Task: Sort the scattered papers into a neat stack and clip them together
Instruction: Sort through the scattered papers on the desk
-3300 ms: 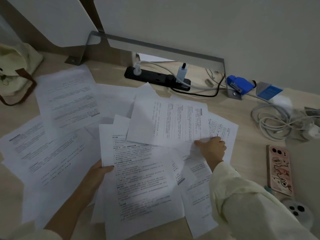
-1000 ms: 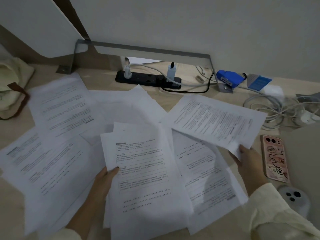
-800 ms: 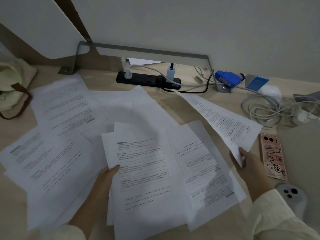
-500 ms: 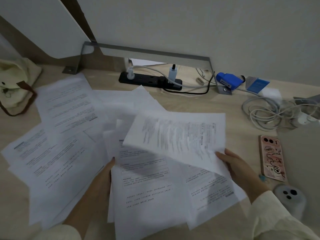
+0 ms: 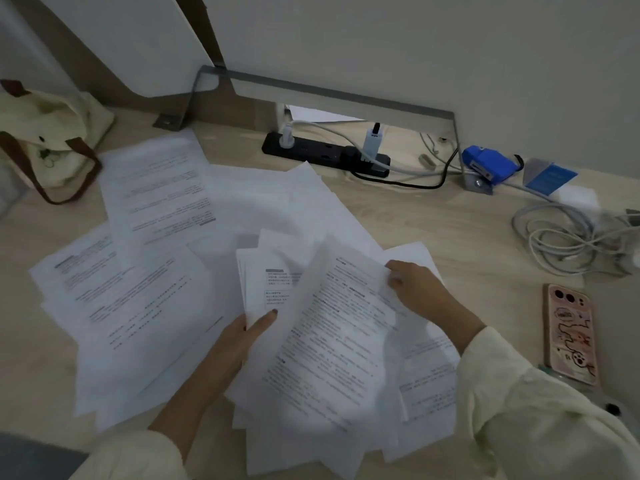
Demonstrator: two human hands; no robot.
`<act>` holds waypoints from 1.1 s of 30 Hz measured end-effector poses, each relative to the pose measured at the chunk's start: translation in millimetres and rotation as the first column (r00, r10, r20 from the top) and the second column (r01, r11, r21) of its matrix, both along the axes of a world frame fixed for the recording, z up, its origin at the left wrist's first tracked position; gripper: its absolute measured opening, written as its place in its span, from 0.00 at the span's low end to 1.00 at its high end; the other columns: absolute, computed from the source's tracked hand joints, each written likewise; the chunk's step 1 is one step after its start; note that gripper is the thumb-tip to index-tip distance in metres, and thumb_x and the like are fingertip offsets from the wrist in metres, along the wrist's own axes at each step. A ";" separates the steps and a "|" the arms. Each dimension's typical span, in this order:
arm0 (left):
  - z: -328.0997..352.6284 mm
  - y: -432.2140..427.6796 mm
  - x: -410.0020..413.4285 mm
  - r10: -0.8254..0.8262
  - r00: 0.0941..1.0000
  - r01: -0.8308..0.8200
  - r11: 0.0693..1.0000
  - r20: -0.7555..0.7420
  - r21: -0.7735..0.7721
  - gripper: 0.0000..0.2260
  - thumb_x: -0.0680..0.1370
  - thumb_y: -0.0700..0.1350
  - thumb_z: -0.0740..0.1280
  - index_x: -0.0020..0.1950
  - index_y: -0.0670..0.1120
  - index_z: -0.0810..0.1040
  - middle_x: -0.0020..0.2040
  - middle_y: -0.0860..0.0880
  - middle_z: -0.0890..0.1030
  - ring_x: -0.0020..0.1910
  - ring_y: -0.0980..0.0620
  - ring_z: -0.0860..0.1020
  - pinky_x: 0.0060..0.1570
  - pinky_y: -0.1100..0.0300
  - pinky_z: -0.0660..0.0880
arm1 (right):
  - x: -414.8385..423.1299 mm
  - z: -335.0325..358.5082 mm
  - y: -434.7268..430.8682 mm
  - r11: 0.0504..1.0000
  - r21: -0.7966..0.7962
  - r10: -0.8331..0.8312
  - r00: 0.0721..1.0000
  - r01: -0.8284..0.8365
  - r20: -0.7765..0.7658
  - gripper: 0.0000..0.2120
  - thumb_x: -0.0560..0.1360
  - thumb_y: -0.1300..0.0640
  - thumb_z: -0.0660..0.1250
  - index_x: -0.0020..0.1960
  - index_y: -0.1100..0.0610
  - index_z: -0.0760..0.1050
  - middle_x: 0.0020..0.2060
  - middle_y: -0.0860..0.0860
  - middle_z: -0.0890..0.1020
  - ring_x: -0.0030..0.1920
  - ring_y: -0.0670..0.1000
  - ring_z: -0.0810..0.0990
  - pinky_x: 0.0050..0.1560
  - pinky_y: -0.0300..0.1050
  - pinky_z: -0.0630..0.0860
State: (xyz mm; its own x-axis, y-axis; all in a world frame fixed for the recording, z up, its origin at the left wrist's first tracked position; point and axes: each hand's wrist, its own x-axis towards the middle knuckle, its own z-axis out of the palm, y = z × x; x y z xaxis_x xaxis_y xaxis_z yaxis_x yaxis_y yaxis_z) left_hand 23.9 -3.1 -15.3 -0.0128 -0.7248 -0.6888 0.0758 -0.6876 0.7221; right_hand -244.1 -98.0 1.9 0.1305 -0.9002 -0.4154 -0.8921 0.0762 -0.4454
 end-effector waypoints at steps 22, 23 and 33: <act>-23.3 7.3 0.8 0.146 0.944 -0.124 0.988 0.294 -0.092 0.16 0.78 0.41 0.61 0.66 0.44 0.71 0.54 0.47 0.77 0.52 0.47 0.76 0.51 0.57 0.69 | -74.4 -35.7 88.3 0.706 0.110 -0.699 0.713 0.700 -0.052 0.25 0.68 0.54 0.73 0.59 0.62 0.68 0.55 0.62 0.75 0.56 0.62 0.74 0.54 0.52 0.71; -22.6 6.9 1.4 0.148 0.944 -0.125 0.988 0.295 -0.095 0.16 0.78 0.41 0.61 0.66 0.44 0.71 0.54 0.47 0.77 0.52 0.47 0.75 0.52 0.57 0.69 | -73.7 -35.5 87.5 0.715 0.136 -0.687 0.726 0.685 -0.045 0.19 0.69 0.54 0.72 0.53 0.62 0.72 0.50 0.60 0.78 0.49 0.61 0.77 0.48 0.50 0.72; -22.2 10.0 9.4 0.103 0.948 -0.075 0.992 0.301 -0.103 0.15 0.79 0.40 0.60 0.66 0.44 0.70 0.55 0.47 0.76 0.51 0.49 0.74 0.53 0.55 0.69 | -93.1 -15.3 98.2 0.558 -0.074 -0.793 0.557 0.827 0.245 0.09 0.77 0.62 0.60 0.55 0.64 0.71 0.44 0.58 0.75 0.42 0.55 0.73 0.41 0.45 0.67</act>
State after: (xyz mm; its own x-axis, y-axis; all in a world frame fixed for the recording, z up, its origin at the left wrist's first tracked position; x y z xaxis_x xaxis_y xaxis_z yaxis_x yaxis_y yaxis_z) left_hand 33.3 6.9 -37.5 0.2554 -0.7720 -0.5821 -0.0998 -0.6199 0.7783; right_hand -337.2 0.2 -13.4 -0.6393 -0.7069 -0.3026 -0.3994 0.6415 -0.6549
